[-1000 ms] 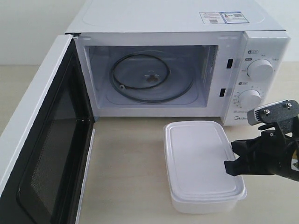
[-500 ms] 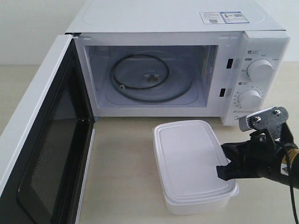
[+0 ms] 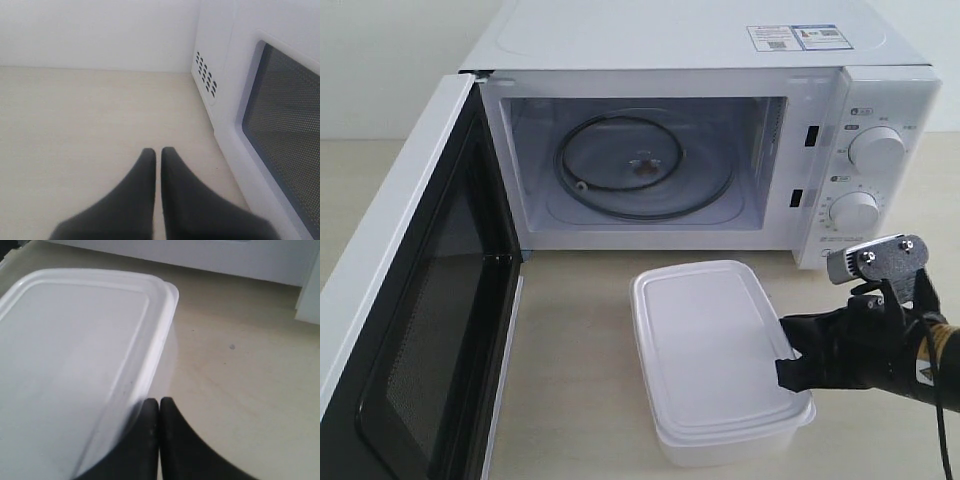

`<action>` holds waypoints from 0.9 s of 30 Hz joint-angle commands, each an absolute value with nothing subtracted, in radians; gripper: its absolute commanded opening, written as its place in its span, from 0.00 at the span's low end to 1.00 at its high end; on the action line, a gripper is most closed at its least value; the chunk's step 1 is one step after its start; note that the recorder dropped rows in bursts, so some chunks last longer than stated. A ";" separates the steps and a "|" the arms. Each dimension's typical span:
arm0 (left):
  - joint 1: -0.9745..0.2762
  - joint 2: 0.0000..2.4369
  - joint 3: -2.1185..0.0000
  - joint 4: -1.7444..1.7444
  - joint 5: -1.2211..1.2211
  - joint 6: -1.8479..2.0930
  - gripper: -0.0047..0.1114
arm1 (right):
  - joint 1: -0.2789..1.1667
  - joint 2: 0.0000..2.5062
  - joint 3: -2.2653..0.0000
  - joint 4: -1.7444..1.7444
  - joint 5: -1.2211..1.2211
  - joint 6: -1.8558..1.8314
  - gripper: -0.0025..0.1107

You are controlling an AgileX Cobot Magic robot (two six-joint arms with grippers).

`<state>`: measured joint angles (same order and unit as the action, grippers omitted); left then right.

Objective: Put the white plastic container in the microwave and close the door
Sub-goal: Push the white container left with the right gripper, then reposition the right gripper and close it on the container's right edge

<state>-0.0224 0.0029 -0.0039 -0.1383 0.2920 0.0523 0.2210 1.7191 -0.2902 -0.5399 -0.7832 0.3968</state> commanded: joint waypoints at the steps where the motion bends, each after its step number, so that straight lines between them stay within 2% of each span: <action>1: -0.020 0.000 0.000 -0.139 0.295 0.053 0.08 | 0.286 1.722 -0.292 -0.560 -0.774 0.431 0.02; 9: -0.020 0.000 0.000 -0.139 0.295 0.053 0.08 | 0.469 1.722 -0.292 -0.366 -0.755 0.368 0.02; 15: -0.020 0.000 0.000 -0.139 0.295 0.053 0.08 | 0.470 1.718 -0.292 -0.212 -0.666 0.240 0.02; 27: -0.020 0.000 0.000 -0.139 0.295 0.053 0.08 | 0.462 1.716 -0.292 0.016 -0.762 0.141 0.02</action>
